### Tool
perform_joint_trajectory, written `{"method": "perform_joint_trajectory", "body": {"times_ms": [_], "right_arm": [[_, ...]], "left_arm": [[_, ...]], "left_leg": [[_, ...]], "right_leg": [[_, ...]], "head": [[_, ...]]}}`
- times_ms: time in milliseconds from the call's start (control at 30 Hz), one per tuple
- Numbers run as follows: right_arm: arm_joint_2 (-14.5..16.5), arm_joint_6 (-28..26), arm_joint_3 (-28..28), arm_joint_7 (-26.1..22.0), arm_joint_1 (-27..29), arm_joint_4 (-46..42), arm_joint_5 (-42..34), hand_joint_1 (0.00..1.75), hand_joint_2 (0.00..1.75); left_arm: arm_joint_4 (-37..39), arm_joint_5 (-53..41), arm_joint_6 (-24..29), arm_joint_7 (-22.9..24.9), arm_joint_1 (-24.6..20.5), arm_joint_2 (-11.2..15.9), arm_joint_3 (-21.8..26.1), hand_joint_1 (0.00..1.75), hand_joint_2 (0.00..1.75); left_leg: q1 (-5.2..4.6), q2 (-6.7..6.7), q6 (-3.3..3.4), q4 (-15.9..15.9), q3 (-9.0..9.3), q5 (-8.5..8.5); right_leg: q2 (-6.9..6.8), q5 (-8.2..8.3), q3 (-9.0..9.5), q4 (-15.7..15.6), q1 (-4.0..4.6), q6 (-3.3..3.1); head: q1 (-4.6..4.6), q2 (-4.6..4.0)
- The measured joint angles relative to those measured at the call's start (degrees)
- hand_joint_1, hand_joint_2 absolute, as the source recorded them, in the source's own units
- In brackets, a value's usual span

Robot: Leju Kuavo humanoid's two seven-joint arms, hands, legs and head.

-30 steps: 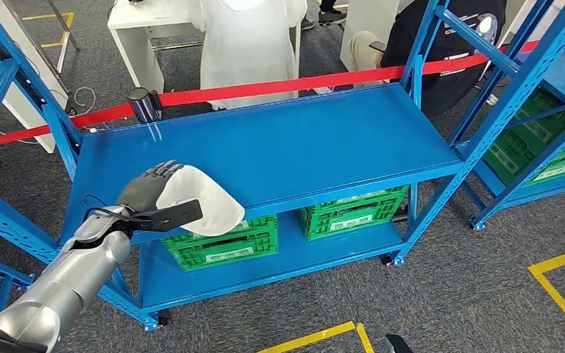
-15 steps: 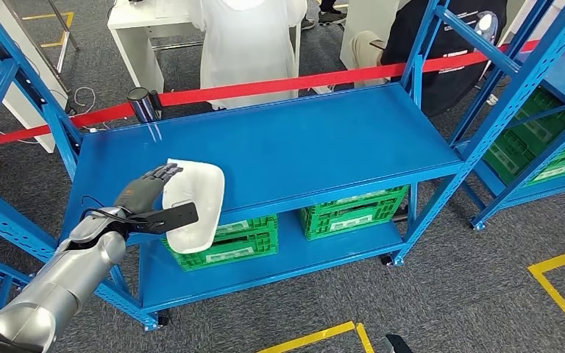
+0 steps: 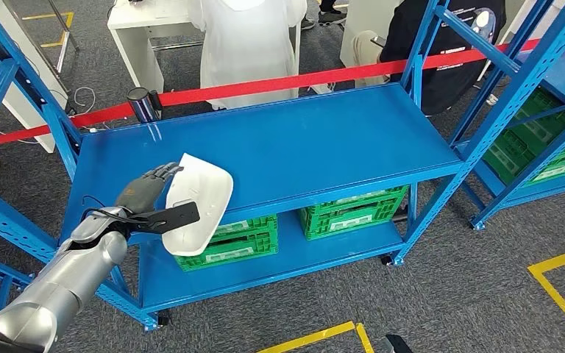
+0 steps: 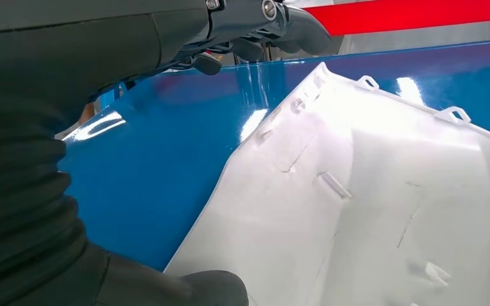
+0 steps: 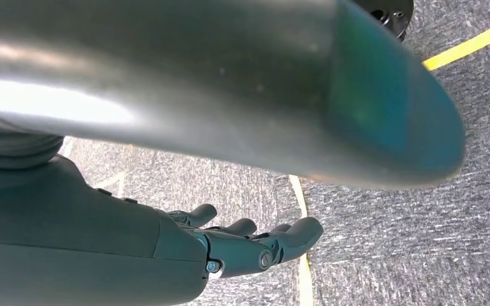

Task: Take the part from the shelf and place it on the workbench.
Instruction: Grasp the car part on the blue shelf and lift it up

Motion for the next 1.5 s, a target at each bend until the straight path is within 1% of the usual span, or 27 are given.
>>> {"method": "perform_joint_trajectory", "body": {"times_ms": [533, 633, 767, 1067, 1500], "right_arm": [[0.00, 0.03, -0.02, -0.09, 0.00, 0.00, 0.45, 0.00, 0.00], [0.00, 0.03, -0.02, -0.03, 0.00, -0.01, 0.71, 0.00, 0.00], [0.00, -0.01, -0.02, 0.08, -0.01, 0.01, 0.92, 0.00, 0.00], [0.00, 0.02, -0.03, 0.20, -0.04, 0.01, 1.17, 0.00, 0.00], [0.00, 0.25, -0.03, 0.06, -0.03, 0.00, 1.66, 0.00, 0.00]], "left_arm": [[0.02, -0.04, 1.49, 1.43, 0.19, -0.57, 0.00, 0.00, 1.75], [0.04, -0.39, 0.01, 2.29, 0.25, -0.57, -0.03, 0.00, 1.75], [0.35, -1.29, -2.93, 4.61, 0.23, -0.66, -0.36, 0.00, 1.75], [1.28, -1.86, -8.46, 9.00, -0.49, -1.49, -1.01, 0.00, 1.75], [1.97, -2.03, -8.91, 9.51, -0.81, -1.85, -1.51, 0.00, 1.75]], "left_leg": [[0.00, 0.00, 0.00, 0.00, 0.00, 0.00], [0.00, 0.00, 0.00, 0.00, 0.00, 0.00], [0.00, 0.00, 0.00, 0.00, 0.00, 0.00], [0.00, 0.01, 0.00, 0.00, -0.01, 0.00], [0.00, 0.02, 0.00, 0.00, 0.00, 0.00]], "right_leg": [[0.00, 0.00, 0.00, 0.00, 0.00, 0.00], [0.00, 0.00, -0.01, 0.00, 0.00, 0.00], [0.00, 0.00, -0.01, 0.00, 0.00, 0.00], [0.01, 0.00, -0.01, 0.00, 0.00, 0.00], [0.01, 0.00, -0.01, 0.00, 0.00, 0.00]], "head": [[0.00, 0.00], [0.00, 0.00], [-0.02, 0.00], [-0.01, 0.00], [0.00, 0.00]]}}
